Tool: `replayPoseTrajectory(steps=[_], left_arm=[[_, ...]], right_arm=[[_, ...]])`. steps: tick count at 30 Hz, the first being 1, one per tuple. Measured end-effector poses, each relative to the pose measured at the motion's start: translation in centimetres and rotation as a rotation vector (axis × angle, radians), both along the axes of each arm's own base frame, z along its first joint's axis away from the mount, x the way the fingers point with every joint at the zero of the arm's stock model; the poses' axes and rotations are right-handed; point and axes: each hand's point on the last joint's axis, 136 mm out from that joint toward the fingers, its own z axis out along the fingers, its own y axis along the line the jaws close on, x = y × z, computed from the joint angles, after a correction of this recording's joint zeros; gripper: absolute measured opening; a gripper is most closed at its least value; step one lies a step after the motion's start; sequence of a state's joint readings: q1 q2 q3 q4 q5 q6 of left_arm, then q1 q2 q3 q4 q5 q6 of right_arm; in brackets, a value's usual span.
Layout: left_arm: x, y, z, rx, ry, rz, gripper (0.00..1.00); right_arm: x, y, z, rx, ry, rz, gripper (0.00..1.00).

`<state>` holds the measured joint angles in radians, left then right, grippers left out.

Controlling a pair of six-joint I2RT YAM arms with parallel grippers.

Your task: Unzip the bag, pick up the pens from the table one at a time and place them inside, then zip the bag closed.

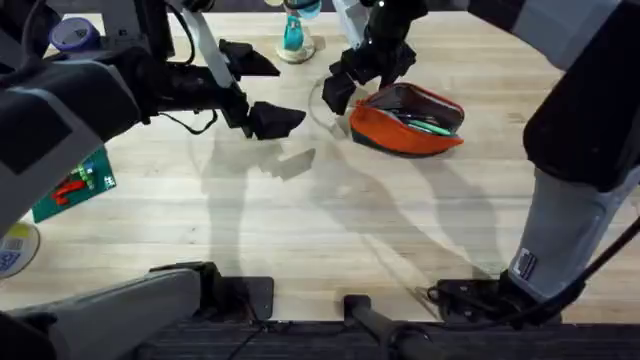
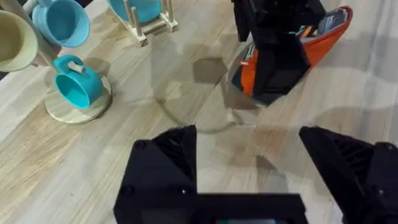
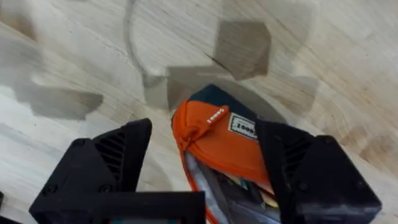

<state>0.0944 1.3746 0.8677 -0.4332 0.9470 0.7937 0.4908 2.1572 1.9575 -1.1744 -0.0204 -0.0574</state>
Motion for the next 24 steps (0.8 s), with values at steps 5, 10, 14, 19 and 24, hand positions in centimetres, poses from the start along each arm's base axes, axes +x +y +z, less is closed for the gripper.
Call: replayPoseTrajectory(steps=[5,10,14,19,24], left_arm=[[0.0,0.0,0.0,0.0,0.0,0.0,0.993],[0.0,0.0,0.0,0.0,0.0,0.0,0.994],[0.0,0.0,0.0,0.0,0.0,0.0,0.993],[0.0,0.0,0.0,0.0,0.0,0.0,0.993],[0.0,0.0,0.0,0.0,0.0,0.0,0.993]], right_arm=[[-0.01,-0.01,-0.02,0.0,0.001,0.0,0.997],[-0.01,0.0,-0.01,0.0,0.001,0.0,0.997],[-0.01,0.0,-0.02,0.0,0.001,0.0,0.997],[-0.02,-0.01,-0.02,0.0,0.001,0.0,0.996],[-0.33,-0.17,-0.05,-0.007,0.014,0.0,0.997]])
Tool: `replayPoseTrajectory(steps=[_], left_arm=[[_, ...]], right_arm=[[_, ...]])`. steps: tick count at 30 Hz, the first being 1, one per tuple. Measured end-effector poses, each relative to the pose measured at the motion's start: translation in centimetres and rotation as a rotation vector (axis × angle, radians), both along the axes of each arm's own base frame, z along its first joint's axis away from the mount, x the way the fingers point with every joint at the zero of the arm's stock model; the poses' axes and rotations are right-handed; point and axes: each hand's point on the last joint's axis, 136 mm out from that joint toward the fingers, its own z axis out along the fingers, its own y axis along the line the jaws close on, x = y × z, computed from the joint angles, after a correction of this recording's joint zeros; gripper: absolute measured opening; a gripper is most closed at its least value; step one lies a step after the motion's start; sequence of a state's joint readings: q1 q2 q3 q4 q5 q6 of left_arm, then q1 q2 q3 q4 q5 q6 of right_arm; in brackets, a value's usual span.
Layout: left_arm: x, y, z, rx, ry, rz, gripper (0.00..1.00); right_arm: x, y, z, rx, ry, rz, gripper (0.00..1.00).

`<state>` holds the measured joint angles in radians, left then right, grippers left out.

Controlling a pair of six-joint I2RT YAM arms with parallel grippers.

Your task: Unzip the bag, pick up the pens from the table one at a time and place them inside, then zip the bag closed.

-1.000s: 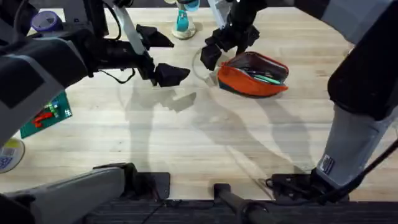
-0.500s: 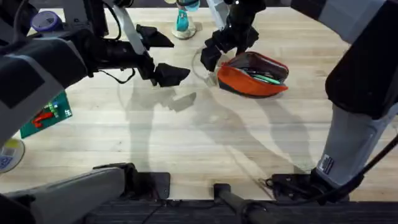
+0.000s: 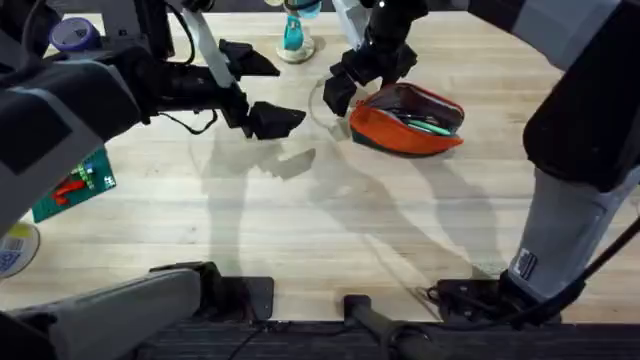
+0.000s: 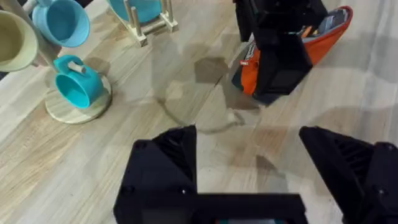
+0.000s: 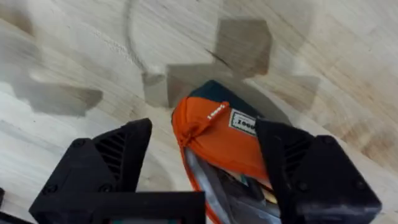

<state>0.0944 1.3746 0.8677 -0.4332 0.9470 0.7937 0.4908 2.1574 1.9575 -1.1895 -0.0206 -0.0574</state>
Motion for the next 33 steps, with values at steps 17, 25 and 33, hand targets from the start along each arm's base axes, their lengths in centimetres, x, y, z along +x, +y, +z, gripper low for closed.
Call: replayPoseTrajectory(steps=[17,25,33], left_arm=[[0.0,0.0,0.0,0.0,0.0,0.0,0.993],[0.0,0.0,0.0,0.0,0.0,0.0,0.993],[0.0,0.0,0.0,0.0,0.0,0.0,0.993]], right_arm=[[-0.19,-0.05,-0.01,-0.002,0.008,0.001,0.734],[-0.19,-0.05,-0.01,-0.002,0.008,0.003,0.474],[-0.36,0.25,-0.02,0.005,0.011,0.008,0.337]])
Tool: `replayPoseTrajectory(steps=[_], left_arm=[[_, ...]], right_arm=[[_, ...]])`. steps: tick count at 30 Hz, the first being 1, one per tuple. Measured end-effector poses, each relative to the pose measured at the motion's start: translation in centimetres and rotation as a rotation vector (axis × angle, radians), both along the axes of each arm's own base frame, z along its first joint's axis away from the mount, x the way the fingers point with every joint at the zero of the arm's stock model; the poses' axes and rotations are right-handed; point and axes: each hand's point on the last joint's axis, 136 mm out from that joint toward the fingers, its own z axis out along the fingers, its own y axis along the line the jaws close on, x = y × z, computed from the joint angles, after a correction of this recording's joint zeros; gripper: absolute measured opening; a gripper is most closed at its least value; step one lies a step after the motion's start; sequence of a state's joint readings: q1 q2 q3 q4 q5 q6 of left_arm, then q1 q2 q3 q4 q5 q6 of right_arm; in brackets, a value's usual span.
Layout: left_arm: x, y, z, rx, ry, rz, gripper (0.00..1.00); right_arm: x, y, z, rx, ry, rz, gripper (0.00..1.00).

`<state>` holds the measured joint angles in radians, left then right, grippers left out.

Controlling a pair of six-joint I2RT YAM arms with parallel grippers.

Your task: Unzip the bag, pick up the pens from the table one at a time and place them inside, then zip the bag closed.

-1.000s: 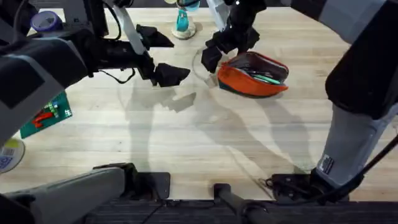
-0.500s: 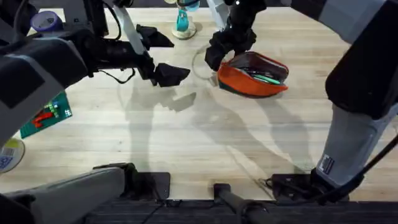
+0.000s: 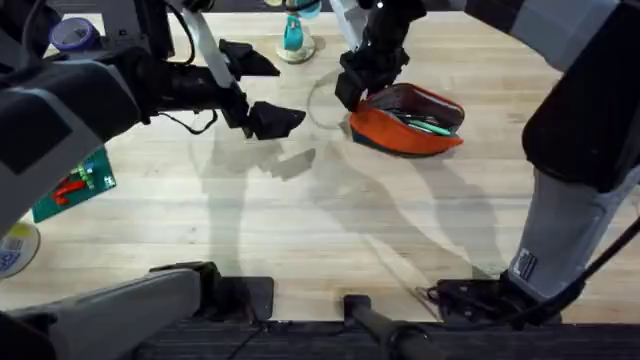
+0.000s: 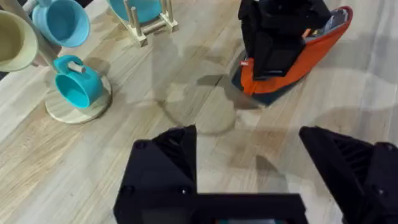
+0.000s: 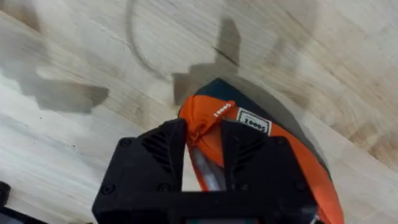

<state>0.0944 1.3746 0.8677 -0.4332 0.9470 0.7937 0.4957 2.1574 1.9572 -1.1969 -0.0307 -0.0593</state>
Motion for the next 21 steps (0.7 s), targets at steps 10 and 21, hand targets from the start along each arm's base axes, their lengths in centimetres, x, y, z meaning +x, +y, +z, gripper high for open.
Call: replayPoseTrajectory(steps=[10,21], left_arm=[[0.0,0.0,0.0,0.0,0.0,0.0,0.993],[0.0,0.0,0.0,0.0,0.0,0.0,0.993]], right_arm=[[-0.2,0.5,0.0,0.023,0.01,-0.002,0.124],[-0.5,1.1,0.1,0.064,0.03,-0.003,0.035]])
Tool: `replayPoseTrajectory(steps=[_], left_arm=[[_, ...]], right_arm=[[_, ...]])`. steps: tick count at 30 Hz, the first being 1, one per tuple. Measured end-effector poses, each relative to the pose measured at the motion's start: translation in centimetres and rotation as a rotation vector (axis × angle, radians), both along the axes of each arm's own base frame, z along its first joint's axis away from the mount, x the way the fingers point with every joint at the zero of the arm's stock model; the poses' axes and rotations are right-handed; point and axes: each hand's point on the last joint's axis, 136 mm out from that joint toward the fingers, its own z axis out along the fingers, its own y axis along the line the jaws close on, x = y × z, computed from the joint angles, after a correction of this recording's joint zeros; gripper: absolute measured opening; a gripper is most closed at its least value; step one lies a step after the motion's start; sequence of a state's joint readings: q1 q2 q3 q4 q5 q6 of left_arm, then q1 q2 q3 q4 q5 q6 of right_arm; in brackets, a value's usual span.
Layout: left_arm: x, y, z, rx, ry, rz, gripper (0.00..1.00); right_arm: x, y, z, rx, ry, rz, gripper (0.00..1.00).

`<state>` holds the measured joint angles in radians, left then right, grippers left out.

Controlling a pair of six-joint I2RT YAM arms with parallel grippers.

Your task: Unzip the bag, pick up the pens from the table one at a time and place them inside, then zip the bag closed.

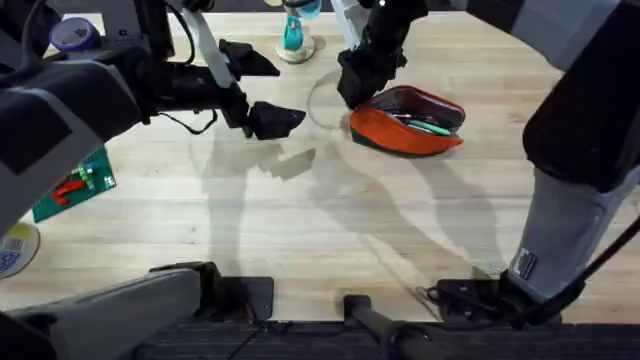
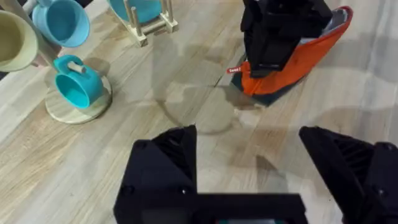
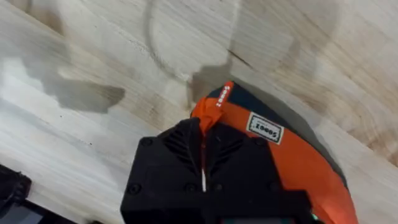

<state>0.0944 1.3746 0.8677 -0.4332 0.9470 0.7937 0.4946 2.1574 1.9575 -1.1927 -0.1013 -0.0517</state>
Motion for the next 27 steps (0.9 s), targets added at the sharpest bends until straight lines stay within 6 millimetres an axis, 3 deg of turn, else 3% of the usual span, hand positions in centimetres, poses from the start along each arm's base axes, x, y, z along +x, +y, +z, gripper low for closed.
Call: replayPoseTrajectory(steps=[16,27], left_arm=[[0.0,0.0,0.0,0.0,0.0,0.0,0.993],[0.0,0.0,0.0,0.0,0.0,0.0,0.993]], right_arm=[[-0.4,-0.1,0.1,-0.005,0.018,-0.002,0.033],[0.1,0.1,1.9,0.009,-0.007,-0.002,0.033]])
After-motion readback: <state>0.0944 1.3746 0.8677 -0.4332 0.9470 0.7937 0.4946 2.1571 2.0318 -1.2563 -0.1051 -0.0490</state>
